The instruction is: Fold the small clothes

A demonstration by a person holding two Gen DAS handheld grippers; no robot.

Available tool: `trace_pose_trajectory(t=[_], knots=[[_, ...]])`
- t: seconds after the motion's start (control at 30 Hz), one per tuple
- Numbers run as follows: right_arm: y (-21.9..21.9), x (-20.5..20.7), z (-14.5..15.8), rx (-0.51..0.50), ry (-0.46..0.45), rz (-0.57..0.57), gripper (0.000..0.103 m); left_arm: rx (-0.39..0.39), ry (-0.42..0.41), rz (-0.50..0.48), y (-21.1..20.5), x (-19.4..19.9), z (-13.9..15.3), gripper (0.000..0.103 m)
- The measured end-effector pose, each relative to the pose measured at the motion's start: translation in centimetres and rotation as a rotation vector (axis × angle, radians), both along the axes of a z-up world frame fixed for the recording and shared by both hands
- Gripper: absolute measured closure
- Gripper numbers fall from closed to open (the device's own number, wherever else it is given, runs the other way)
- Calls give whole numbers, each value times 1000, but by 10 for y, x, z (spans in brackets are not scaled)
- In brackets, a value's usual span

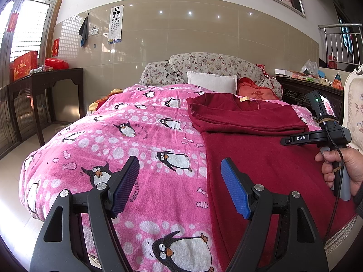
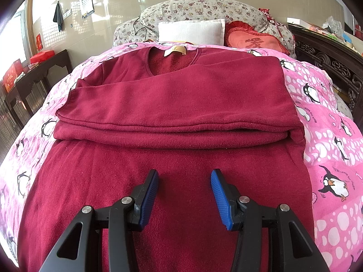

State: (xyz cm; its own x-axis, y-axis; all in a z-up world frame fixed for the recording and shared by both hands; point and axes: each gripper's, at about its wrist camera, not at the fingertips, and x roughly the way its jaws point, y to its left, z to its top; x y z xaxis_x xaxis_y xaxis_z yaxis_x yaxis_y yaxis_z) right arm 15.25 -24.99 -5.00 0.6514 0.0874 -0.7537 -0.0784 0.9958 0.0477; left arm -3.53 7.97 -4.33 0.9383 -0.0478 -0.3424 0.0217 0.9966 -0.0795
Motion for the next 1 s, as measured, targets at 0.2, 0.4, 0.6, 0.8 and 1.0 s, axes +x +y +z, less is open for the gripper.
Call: trace_pose_trajectory(t=[0.2,0.4,0.6,0.8,1.0], knots=[[0,0,0,0,0,0,57,2,0,0,0,1,0,28],[0,0,0,0,0,0,57,1,1,0,0,1,1,28],[0,0,0,0,1,0,56,1,0,-1,0,1,0,28],[0,0,0,-3,2,0,56,3,4,1,0,0,0,28],[0,0,0,-2,2,0,56,6,-1,5,1,1,0,28]])
